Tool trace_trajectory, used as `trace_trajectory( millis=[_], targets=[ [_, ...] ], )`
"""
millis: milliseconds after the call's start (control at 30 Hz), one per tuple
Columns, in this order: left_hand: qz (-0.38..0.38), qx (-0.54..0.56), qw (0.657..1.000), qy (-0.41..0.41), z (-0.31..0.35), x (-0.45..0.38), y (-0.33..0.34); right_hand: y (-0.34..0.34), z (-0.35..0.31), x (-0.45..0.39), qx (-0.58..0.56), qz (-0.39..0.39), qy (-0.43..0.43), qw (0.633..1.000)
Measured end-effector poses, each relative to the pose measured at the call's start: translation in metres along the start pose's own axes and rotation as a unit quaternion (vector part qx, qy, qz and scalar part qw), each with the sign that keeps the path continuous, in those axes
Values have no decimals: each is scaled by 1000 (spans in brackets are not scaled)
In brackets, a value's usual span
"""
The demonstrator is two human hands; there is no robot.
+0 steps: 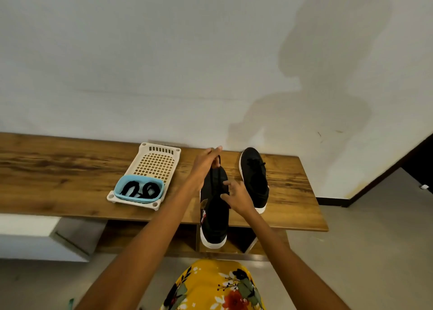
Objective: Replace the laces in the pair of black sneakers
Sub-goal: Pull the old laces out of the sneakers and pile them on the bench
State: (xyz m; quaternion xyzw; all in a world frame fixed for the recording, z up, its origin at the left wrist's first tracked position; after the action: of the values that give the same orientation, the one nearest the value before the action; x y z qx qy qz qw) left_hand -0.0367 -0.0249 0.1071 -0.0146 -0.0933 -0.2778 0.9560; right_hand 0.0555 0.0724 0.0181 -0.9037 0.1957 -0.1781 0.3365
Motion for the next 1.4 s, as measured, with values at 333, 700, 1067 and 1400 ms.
trace_trajectory(
  millis=[333,700,1067,1400],
  targets=[
    [145,26,989,30,44,-6,-45,28,3,6,92,4,11,996],
    [-43,-346,927,-141,-85,-12,-23,23,2,-11,23,96,-51,994],
    [-91,-495,862,55,-95,-7,-4,-38,19,-29,-284,148,104,941],
    [-45,-464,883,59,-96,-16,-1,22,5,1,86,-7,-44,995]
  ],
)
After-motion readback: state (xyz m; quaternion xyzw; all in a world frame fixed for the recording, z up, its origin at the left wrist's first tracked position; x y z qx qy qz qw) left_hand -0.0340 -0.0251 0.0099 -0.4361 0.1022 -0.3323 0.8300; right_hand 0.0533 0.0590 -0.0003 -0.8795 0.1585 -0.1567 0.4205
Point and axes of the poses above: each hand's wrist, its own x-axis away from the middle knuckle, its own y-axis out of the palm, z = x × y, the point moved 5 cm from there along -x, towards the middle knuckle
